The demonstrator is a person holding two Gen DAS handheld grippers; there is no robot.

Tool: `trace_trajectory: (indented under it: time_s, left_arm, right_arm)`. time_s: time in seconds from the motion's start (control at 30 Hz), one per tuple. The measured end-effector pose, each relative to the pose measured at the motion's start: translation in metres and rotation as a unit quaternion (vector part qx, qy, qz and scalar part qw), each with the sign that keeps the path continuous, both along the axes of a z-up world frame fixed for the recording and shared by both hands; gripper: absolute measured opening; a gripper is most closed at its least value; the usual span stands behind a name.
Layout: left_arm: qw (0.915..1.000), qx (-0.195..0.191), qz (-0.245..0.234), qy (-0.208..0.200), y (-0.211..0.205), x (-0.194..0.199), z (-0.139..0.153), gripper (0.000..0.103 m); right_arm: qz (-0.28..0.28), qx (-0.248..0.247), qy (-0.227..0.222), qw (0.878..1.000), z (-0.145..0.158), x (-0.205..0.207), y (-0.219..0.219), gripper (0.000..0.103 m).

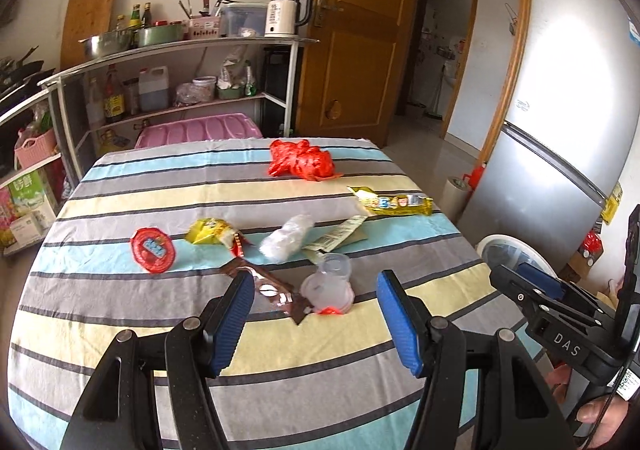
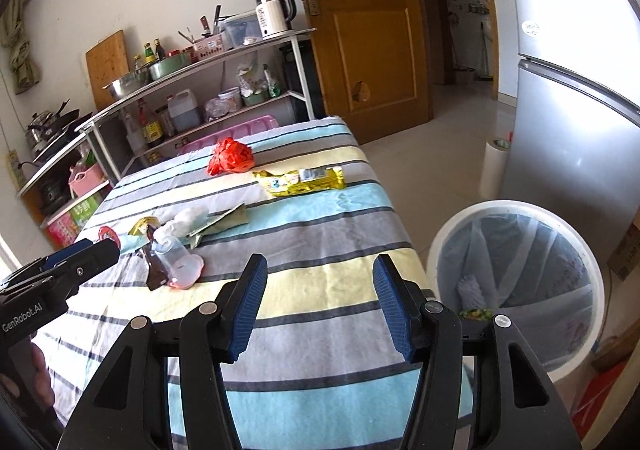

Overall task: Collect trash
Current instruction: 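Move both tools back over the table toward the remaining trash, then close the left gripper on the red round lid while the right gripper grasps the clear plastic cup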

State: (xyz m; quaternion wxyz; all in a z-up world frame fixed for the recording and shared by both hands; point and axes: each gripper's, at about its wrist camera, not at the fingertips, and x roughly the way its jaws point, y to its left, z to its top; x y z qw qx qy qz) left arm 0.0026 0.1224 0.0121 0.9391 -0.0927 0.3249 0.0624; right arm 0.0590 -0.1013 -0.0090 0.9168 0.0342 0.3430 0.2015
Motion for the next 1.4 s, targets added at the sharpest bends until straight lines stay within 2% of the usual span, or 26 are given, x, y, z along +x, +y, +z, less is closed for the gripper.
trace_trajectory:
  time_s: [0.37,0.53,0.6,0.67,0.73,0.83,0.97,1.07,1.2,1.4]
  left_arm:
    - [0.9958,-0.015,0.091,0.004,0.081,-0.028,-0.011,0.064]
    - [0.9928,-0.031,0.115,0.009,0.113,-0.034,-0.015,0.075]
    - [0.9929,-0.041,0.110,0.020,0.123,-0.031,-0.020,0.077]
    - [0.9921,-0.030,0.118,0.029,0.130,-0.027,-0.023,0.077]
    - [0.9920,-0.029,0.118,0.037,0.133,-0.020,-0.026,0.077]
    - [0.9925,-0.029,0.109,0.047,0.137,-0.007,-0.031,0.077]
    - [0.9929,-0.029,0.103,0.052,0.144,0.011,-0.037,0.078]
    - [0.9930,-0.017,0.102,0.056,0.145,0.023,-0.038,0.087]
    - [0.9919,-0.018,0.102,0.074,0.149,0.041,-0.044,0.087]
    - [0.9895,-0.020,0.121,0.076,0.157,0.055,-0.052,0.087]
  right_arm:
    - [0.091,-0.018,0.016,0.996,-0.004,0.006,0.076,0.056]
    - [0.119,-0.033,0.028,0.992,-0.011,0.010,0.105,0.056]
    - [0.130,-0.035,0.025,0.991,-0.012,0.011,0.114,0.056]
    - [0.138,-0.033,0.025,0.990,-0.013,0.014,0.123,0.056]
    - [0.140,-0.037,0.036,0.989,-0.017,0.019,0.130,0.059]
    - [0.142,-0.046,0.040,0.988,-0.021,0.024,0.138,0.068]
    - [0.138,-0.056,0.054,0.987,-0.028,0.030,0.145,0.068]
    - [0.129,-0.058,0.061,0.988,-0.032,0.035,0.146,0.068]
    - [0.122,-0.050,0.065,0.989,-0.033,0.040,0.145,0.068]
    - [0.117,-0.050,0.070,0.989,-0.035,0.043,0.147,0.068]
